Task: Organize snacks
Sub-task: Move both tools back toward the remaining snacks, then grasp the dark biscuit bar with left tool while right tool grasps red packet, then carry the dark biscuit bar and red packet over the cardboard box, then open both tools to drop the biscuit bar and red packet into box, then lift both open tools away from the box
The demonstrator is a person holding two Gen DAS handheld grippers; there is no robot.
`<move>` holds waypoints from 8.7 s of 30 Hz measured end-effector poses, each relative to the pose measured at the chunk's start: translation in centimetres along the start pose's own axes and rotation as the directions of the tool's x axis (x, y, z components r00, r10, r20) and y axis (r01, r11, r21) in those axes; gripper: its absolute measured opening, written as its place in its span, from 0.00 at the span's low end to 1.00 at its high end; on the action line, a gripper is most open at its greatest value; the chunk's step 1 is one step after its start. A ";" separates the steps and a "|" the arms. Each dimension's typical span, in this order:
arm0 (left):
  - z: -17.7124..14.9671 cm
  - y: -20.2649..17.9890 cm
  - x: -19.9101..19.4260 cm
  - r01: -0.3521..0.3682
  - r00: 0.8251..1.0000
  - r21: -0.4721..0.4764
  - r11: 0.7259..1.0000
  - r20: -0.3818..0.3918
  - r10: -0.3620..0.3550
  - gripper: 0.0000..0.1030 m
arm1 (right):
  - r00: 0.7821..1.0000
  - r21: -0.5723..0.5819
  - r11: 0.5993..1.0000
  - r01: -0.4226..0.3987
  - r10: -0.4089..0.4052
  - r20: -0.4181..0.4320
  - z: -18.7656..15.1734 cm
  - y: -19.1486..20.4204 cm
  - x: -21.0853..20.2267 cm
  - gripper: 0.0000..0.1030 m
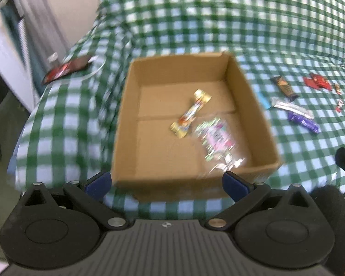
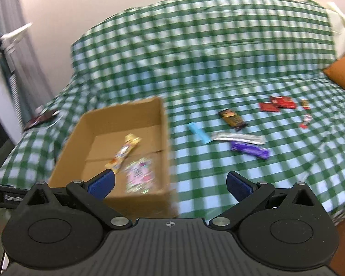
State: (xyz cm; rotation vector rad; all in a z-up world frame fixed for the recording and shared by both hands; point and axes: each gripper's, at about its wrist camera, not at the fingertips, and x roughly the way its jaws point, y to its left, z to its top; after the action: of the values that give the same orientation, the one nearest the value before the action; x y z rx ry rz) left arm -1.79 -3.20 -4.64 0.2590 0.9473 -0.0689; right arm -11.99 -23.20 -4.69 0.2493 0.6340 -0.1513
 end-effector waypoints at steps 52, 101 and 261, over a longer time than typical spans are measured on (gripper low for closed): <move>25.2 -34.9 35.3 0.271 0.924 -0.016 0.962 -0.276 -0.265 0.42 | 0.988 -0.272 0.956 0.111 -0.136 -0.077 15.5 -37.8 45.8 0.65; -6.2 6.9 -6.6 0.225 0.969 -0.120 0.967 0.130 -0.209 0.42 | 0.947 -0.226 0.919 -0.321 0.318 -0.051 -1.2 8.6 -4.6 0.50; -8.7 6.3 -7.3 0.073 0.982 -0.169 0.983 0.184 -0.041 1.00 | 0.971 -0.281 0.935 -0.216 0.235 0.033 -2.9 9.9 -7.2 1.00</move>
State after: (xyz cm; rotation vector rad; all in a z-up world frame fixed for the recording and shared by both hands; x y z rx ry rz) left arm -11.89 4.62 -2.33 0.0611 0.7753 -0.0604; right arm -17.16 -12.42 -0.78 0.0462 0.5483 0.1502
